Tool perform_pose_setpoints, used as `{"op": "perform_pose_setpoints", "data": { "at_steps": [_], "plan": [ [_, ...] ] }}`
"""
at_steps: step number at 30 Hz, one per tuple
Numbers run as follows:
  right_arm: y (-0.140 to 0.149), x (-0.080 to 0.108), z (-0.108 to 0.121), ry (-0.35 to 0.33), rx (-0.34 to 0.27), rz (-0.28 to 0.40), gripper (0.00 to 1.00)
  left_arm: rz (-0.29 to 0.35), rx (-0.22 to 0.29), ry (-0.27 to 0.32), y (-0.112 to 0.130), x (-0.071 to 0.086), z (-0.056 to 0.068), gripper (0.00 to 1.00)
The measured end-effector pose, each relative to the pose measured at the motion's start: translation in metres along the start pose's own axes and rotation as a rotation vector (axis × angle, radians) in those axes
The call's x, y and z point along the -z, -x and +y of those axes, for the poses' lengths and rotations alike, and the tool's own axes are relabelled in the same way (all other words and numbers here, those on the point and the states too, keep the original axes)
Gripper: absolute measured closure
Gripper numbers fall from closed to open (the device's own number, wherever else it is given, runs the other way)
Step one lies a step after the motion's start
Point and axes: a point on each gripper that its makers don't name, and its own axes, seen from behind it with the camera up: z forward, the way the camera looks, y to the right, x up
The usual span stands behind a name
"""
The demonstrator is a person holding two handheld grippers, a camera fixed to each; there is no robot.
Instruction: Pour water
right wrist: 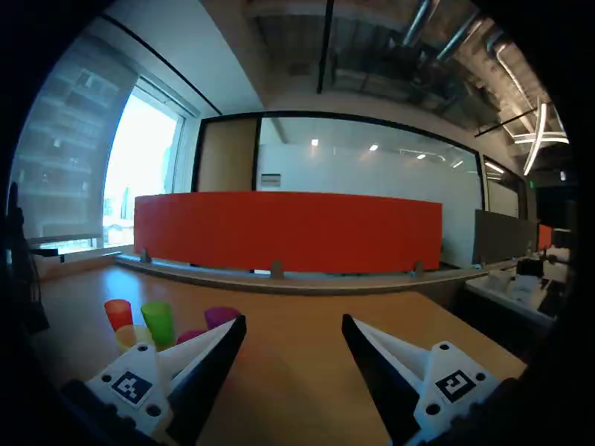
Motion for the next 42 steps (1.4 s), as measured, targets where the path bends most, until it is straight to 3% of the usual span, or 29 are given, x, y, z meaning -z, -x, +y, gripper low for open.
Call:
{"op": "perform_pose_setpoints", "data": {
  "at_steps": [11, 21, 26, 33, 42],
  "plan": [
    [-0.050, -0.005, -0.004, -0.048, 0.001, -0.004, 0.00, -0.017, -0.010, 0.100, -0.050, -0.013, 0.020, 0.02],
    [-0.075, -0.008, -0.006, -0.091, -0.002, -0.024, 0.00, -0.051, -0.020, 0.216, -0.074, -0.028, 0.041, 0.02],
    [-0.077, -0.008, -0.019, -0.163, 0.018, -0.045, 0.00, -0.084, -0.032, 0.300, -0.076, -0.033, 0.057, 0.02],
    [-0.074, -0.010, -0.040, -0.267, 0.047, -0.089, 0.00, -0.103, -0.001, 0.399, -0.080, -0.041, 0.075, 0.01],
    [-0.076, -0.006, -0.070, -0.440, 0.048, -0.128, 0.00, -0.106, -0.059, 0.516, -0.089, -0.049, 0.092, 0.02]
  ]
}}
